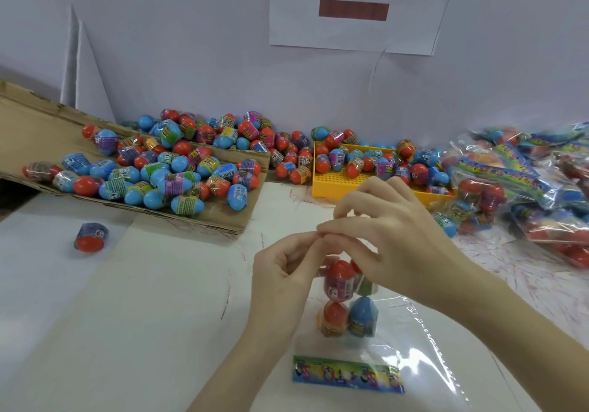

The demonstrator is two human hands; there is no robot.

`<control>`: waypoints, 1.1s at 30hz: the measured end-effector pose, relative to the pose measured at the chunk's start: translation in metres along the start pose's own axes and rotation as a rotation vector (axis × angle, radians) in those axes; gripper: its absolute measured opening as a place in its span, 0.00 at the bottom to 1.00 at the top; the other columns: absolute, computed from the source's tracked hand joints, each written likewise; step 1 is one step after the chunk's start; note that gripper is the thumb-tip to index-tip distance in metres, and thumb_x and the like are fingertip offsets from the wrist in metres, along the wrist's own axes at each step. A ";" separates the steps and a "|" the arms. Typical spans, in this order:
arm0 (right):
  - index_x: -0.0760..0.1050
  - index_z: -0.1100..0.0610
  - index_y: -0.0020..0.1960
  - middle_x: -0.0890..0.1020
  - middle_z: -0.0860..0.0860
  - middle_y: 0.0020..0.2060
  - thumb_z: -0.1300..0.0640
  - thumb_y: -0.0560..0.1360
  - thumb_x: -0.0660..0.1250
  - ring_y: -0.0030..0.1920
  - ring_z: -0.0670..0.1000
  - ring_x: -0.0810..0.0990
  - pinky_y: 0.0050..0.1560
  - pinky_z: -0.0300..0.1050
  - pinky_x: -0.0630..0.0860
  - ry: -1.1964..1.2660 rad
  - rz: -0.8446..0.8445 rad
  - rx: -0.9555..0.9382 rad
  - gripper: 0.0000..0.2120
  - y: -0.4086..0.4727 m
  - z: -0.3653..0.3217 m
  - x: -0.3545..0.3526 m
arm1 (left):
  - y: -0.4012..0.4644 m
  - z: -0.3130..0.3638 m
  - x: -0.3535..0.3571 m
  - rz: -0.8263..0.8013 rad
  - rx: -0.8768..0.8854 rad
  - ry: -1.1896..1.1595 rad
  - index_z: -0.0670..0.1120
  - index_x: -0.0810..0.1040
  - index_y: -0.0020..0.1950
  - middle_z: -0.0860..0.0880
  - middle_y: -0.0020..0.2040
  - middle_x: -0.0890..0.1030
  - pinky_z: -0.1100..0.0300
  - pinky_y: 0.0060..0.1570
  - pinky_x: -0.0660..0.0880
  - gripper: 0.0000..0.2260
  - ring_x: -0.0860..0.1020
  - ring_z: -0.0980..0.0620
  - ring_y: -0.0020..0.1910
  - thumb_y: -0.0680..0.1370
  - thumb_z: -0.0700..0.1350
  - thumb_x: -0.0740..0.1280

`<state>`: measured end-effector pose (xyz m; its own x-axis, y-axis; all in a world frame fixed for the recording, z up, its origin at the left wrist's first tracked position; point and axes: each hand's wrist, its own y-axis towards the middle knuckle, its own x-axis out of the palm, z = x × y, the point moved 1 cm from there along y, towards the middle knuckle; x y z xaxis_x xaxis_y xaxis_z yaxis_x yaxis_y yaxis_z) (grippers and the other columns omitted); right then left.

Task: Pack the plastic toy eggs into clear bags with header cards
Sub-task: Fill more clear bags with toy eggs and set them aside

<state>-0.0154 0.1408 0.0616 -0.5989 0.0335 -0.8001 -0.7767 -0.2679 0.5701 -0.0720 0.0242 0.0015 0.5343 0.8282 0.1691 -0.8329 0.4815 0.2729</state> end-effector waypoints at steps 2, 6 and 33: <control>0.83 0.54 0.42 0.81 0.48 0.34 0.57 0.68 0.71 0.36 0.52 0.77 0.37 0.42 0.70 -0.025 -0.031 -0.020 0.04 0.002 0.001 -0.002 | 0.000 0.000 -0.001 -0.007 0.011 0.023 0.53 0.80 0.41 0.56 0.35 0.84 0.68 0.36 0.77 0.11 0.83 0.57 0.37 0.74 0.37 0.65; 0.83 0.55 0.38 0.80 0.48 0.31 0.59 0.69 0.72 0.34 0.51 0.77 0.38 0.40 0.70 -0.077 -0.117 -0.121 0.02 0.006 0.003 -0.006 | -0.003 -0.002 0.001 0.000 0.116 0.180 0.59 0.79 0.41 0.62 0.35 0.83 0.68 0.39 0.78 0.15 0.82 0.59 0.37 0.76 0.37 0.64; 0.79 0.59 0.37 0.77 0.52 0.31 0.57 0.74 0.65 0.32 0.53 0.72 0.54 0.53 0.63 -0.149 -0.007 0.942 0.09 -0.045 0.086 -0.009 | -0.005 -0.011 0.000 0.119 0.091 0.244 0.55 0.78 0.42 0.60 0.37 0.84 0.67 0.43 0.78 0.14 0.82 0.60 0.40 0.77 0.35 0.63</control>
<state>0.0086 0.2351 0.0590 -0.5616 0.1720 -0.8094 -0.5796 0.6164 0.5331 -0.0695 0.0249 -0.0102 0.3737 0.9272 -0.0251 -0.8652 0.3582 0.3510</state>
